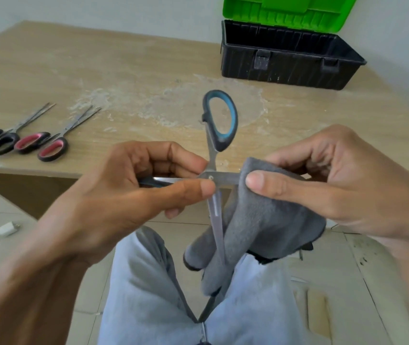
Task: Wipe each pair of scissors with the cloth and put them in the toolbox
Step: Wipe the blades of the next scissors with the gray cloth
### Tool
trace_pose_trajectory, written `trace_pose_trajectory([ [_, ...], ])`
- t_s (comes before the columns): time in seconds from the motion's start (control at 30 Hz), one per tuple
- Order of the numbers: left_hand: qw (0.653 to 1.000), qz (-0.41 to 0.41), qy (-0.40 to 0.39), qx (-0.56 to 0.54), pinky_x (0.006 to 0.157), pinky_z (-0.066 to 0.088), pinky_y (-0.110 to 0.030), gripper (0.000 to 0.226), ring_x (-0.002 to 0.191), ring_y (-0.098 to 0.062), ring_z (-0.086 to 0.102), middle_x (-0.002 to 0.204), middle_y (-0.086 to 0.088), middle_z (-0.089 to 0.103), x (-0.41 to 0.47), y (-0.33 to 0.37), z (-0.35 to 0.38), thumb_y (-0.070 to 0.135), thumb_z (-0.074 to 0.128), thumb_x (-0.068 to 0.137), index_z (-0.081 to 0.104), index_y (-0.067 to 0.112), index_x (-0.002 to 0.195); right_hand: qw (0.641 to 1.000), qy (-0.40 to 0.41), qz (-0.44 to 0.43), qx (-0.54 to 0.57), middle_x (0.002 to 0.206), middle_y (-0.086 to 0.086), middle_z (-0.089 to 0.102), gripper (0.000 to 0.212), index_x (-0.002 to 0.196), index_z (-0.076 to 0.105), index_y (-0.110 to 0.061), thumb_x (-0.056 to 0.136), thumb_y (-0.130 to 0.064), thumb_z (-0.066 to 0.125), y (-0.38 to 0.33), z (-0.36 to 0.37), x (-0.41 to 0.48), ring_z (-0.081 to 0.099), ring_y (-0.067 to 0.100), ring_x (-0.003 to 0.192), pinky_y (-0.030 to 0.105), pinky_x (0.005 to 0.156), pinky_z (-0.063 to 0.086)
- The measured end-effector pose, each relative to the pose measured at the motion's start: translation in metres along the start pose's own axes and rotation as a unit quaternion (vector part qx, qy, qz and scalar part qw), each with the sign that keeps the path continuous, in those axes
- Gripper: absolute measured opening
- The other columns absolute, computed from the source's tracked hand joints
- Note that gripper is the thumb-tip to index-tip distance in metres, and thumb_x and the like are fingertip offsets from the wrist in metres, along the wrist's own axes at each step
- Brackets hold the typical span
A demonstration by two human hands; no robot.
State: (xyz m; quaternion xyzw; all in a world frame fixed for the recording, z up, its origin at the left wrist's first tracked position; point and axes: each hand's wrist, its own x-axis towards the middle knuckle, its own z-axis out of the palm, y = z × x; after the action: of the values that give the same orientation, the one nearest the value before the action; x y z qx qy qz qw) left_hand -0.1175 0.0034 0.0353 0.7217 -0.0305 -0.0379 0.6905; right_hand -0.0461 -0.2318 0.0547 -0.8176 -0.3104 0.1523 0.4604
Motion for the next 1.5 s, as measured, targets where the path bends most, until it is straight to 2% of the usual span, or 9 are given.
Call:
trace_pose_trajectory([
  [0.23, 1.000, -0.021, 0.019, -0.011, 0.048, 0.044, -0.013, 0.013, 0.048, -0.009, 0.053, 0.068, -0.003, 0.069, -0.005, -0.002, -0.007, 0.017, 0.081, 0.064, 0.076, 0.017, 0.076, 0.999, 0.001, 0.027, 0.020, 0.085, 0.013, 0.082, 0.025, 0.086, 0.086, -0.016, 0.087, -0.040, 0.079, 0.002, -0.011, -0.004, 0.079, 0.040, 0.081, 0.068, 0.077, 0.059],
  [0.43, 0.999, -0.019, -0.011, 0.033, 0.051, 0.045, -0.014, 0.016, 0.051, -0.009, 0.054, 0.076, -0.005, 0.073, -0.003, -0.003, 0.002, 0.025, 0.082, 0.063, 0.077, 0.019, 0.077, 0.998, -0.051, 0.019, 0.012, 0.071, 0.011, 0.078, 0.026, 0.082, 0.085, -0.017, 0.092, -0.038, 0.076, 0.001, 0.004, 0.005, 0.070, 0.039, 0.063, 0.043, 0.054, 0.054],
  [0.67, 0.999, -0.024, 0.006, 0.033, 0.051, 0.045, -0.014, 0.016, 0.050, -0.010, 0.053, 0.073, -0.006, 0.071, -0.005, -0.002, -0.001, 0.024, 0.082, 0.063, 0.076, 0.019, 0.077, 0.998, -0.046, 0.040, 0.036, 0.084, 0.025, 0.078, 0.031, 0.090, 0.087, -0.021, 0.084, -0.049, 0.076, 0.009, -0.008, 0.000, 0.070, 0.056, 0.075, 0.071, 0.066, 0.057],
  [0.8, 0.999, -0.034, -0.028, 0.016, 0.051, 0.043, -0.013, 0.018, 0.051, -0.009, 0.052, 0.072, -0.002, 0.071, -0.001, -0.001, 0.005, 0.025, 0.081, 0.065, 0.076, 0.015, 0.079, 0.997, -0.060, 0.036, 0.042, 0.076, 0.032, 0.071, 0.038, 0.088, 0.085, -0.011, 0.087, -0.048, 0.076, 0.004, 0.001, 0.006, 0.061, 0.053, 0.062, 0.049, 0.051, 0.047],
  [0.93, 0.999, -0.042, -0.011, -0.010, 0.046, 0.040, -0.013, 0.012, 0.047, -0.009, 0.046, 0.063, 0.003, 0.067, -0.001, -0.003, 0.009, 0.024, 0.079, 0.067, 0.076, 0.013, 0.071, 0.997, -0.053, 0.026, 0.052, 0.060, 0.001, 0.073, 0.020, 0.083, 0.087, -0.019, 0.088, -0.036, 0.078, 0.006, 0.006, 0.009, 0.060, 0.021, 0.050, 0.025, 0.051, 0.043],
  [1.07, 0.998, -0.046, 0.023, -0.028, 0.046, 0.040, -0.014, 0.013, 0.049, -0.010, 0.045, 0.062, -0.003, 0.065, -0.001, -0.006, 0.003, 0.023, 0.079, 0.068, 0.077, 0.010, 0.071, 0.997, -0.018, 0.040, 0.069, 0.075, 0.015, 0.079, 0.022, 0.084, 0.086, -0.016, 0.083, -0.036, 0.078, 0.009, 0.002, 0.006, 0.071, 0.048, 0.069, 0.049, 0.061, 0.057],
  [1.17, 0.996, -0.058, 0.043, -0.048, 0.041, 0.037, -0.011, 0.012, 0.043, -0.008, 0.043, 0.059, -0.004, 0.062, -0.003, -0.005, -0.004, 0.019, 0.078, 0.069, 0.076, 0.008, 0.071, 0.996, 0.023, 0.042, 0.077, 0.084, 0.011, 0.083, 0.021, 0.085, 0.086, -0.016, 0.078, -0.032, 0.077, 0.010, -0.007, -0.002, 0.079, 0.039, 0.081, 0.061, 0.081, 0.061],
  [1.27, 0.996, -0.060, 0.047, -0.049, 0.039, 0.035, -0.010, 0.011, 0.041, -0.007, 0.043, 0.056, -0.001, 0.058, -0.003, -0.005, -0.005, 0.019, 0.077, 0.069, 0.075, 0.008, 0.069, 0.994, 0.035, 0.046, 0.088, 0.085, 0.010, 0.083, 0.020, 0.086, 0.087, -0.014, 0.078, -0.029, 0.077, 0.009, -0.010, -0.006, 0.081, 0.034, 0.083, 0.058, 0.084, 0.061],
  [1.5, 0.997, -0.042, 0.040, -0.048, 0.043, 0.038, -0.012, 0.009, 0.043, -0.008, 0.043, 0.056, 0.001, 0.061, -0.002, -0.002, 0.002, 0.019, 0.078, 0.070, 0.075, 0.010, 0.068, 0.995, 0.035, 0.046, 0.075, 0.086, 0.024, 0.079, 0.027, 0.085, 0.085, -0.011, 0.082, -0.037, 0.084, 0.012, -0.011, -0.006, 0.072, 0.057, 0.082, 0.082, 0.078, 0.050],
])
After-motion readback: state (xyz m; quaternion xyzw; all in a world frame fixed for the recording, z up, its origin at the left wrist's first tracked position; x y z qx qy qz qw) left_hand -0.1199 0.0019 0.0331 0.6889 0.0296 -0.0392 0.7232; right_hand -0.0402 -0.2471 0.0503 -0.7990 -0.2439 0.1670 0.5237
